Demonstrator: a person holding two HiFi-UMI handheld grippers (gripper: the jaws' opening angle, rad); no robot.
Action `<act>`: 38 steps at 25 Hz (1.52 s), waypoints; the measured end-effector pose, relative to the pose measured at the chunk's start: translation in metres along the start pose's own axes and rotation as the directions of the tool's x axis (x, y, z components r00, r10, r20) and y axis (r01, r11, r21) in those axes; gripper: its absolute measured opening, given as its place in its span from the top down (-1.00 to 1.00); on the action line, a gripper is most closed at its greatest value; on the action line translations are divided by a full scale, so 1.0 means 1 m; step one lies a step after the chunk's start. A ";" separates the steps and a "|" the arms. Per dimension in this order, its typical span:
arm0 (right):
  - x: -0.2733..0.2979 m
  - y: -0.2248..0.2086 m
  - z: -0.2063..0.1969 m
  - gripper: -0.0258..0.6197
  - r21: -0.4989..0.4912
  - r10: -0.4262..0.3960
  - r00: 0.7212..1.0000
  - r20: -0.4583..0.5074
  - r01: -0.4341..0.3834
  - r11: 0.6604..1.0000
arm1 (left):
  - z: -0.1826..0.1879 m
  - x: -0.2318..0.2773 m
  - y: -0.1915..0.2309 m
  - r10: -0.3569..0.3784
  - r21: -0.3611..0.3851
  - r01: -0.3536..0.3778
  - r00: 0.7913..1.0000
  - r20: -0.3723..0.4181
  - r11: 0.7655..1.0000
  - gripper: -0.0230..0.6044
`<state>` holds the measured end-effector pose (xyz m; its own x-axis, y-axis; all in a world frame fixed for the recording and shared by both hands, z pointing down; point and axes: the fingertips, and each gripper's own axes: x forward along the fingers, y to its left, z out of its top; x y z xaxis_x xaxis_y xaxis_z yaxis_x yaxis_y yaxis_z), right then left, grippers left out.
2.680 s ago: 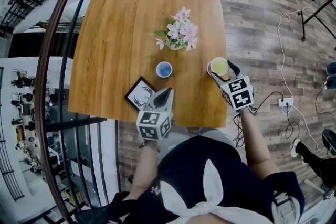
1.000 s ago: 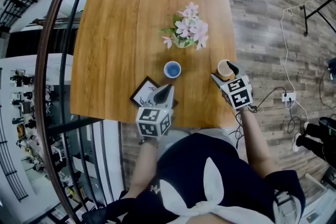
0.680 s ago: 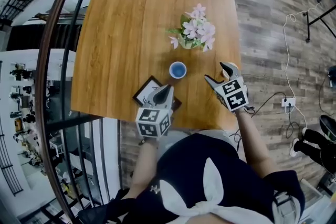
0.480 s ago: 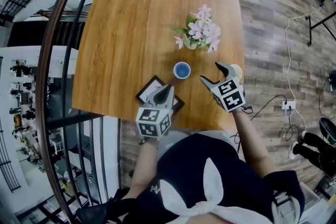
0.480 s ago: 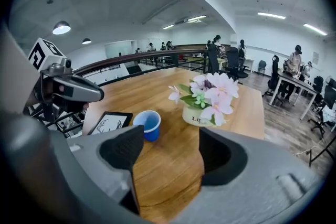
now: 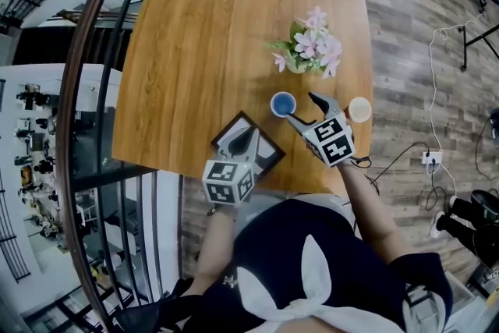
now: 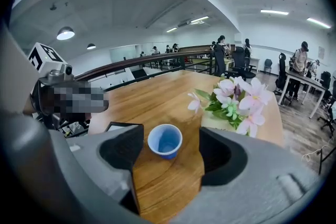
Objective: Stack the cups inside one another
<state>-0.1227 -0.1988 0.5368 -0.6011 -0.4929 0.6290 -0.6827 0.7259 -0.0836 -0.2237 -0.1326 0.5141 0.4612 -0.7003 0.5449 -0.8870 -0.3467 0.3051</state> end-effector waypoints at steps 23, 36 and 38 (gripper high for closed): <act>0.067 0.024 -0.019 -0.26 0.004 -0.075 0.986 -0.150 0.076 0.997 | -0.008 -0.020 0.055 -0.037 0.008 0.038 0.999 -0.026 0.999 0.84; 0.080 0.024 -0.032 -0.10 0.001 -0.125 0.974 -0.188 0.127 0.992 | -0.011 -0.025 0.070 -0.056 0.005 0.056 0.998 -0.027 0.998 0.84; 0.079 0.024 -0.030 -0.10 0.005 -0.127 0.974 -0.187 0.130 0.992 | -0.010 -0.025 0.070 -0.061 0.007 0.061 0.998 -0.026 0.998 0.84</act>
<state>-0.1742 -0.2064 0.6079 -0.4214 -0.4825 0.7679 -0.7570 0.6534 -0.0048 -0.2967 -0.1335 0.5296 0.5147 -0.6613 0.5456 -0.8573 -0.3933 0.3321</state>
